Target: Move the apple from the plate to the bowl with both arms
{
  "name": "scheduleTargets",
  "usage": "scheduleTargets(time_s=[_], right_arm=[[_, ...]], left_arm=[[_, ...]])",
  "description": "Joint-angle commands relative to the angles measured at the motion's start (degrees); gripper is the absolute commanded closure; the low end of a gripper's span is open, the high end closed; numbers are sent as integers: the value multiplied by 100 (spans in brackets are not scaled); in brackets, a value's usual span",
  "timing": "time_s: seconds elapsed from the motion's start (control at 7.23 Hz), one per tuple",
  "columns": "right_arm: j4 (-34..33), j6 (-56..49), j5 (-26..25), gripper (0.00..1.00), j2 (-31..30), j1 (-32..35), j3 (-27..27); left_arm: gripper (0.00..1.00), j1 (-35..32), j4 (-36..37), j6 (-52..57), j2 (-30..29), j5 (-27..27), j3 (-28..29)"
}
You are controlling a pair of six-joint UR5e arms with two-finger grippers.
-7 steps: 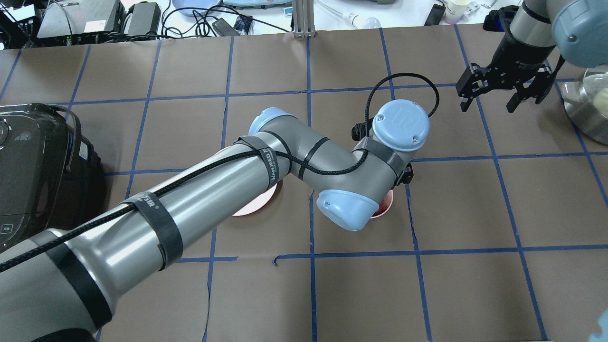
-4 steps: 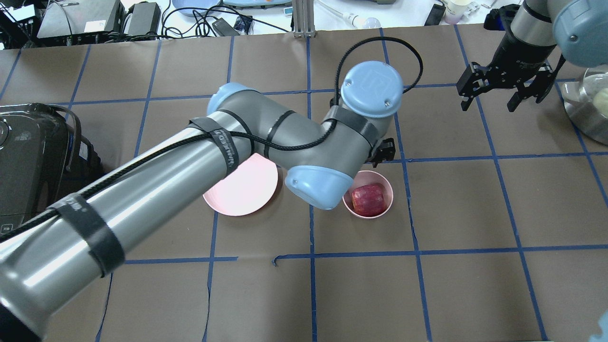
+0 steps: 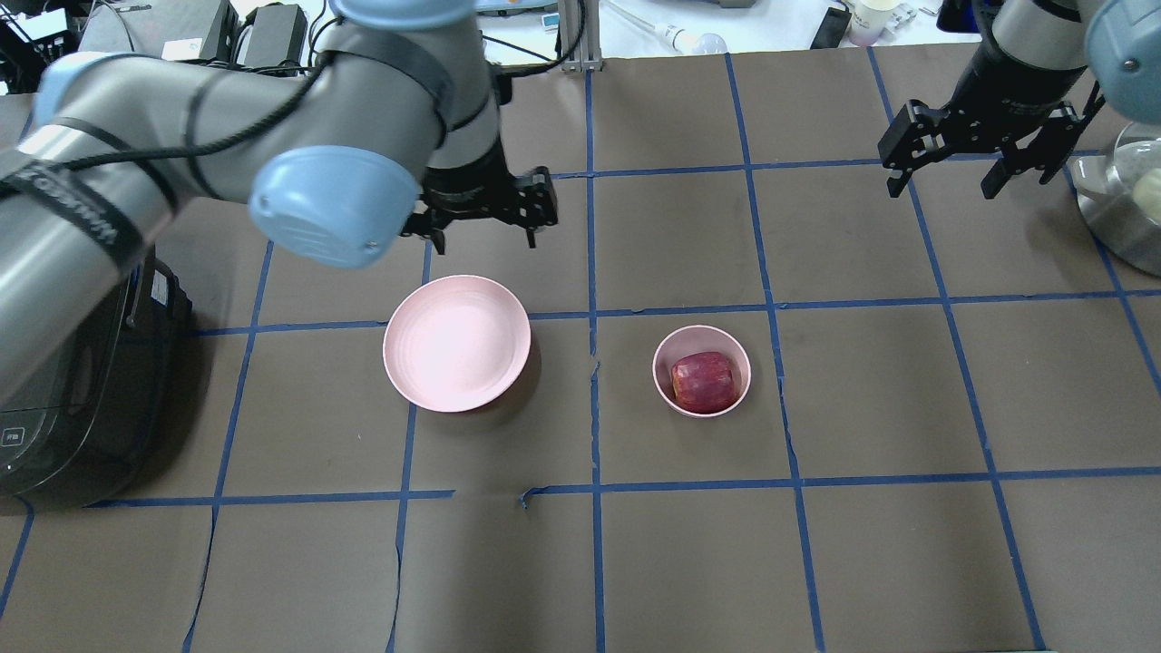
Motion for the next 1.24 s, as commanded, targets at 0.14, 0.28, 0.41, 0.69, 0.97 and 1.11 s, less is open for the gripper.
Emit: scheduleTargets(time_s=[0.14,0.28,0.41,0.69,0.97,1.11], right_arm=[[15,397,-7,0,-272,568,46],[15,417,-16,0,-350,675,46],[15,417,-7,0,-421,728,46],[33,417,-16,0,-553,833,46],[33,417,-33,0,-650,1026,46],[42,417,-33,0,-720,1045,46]], left_arm=[[0,1170,-700,1126,715,-3,55],[0,1328,-694,1389,760,-28,46],[0,1356,-677,1557,787,-55,89],[0,1365,-676,1619,796,-64,37],[0,1338,-685,1760,796,-38,19],[0,1364,-685,1987,796,32,72]])
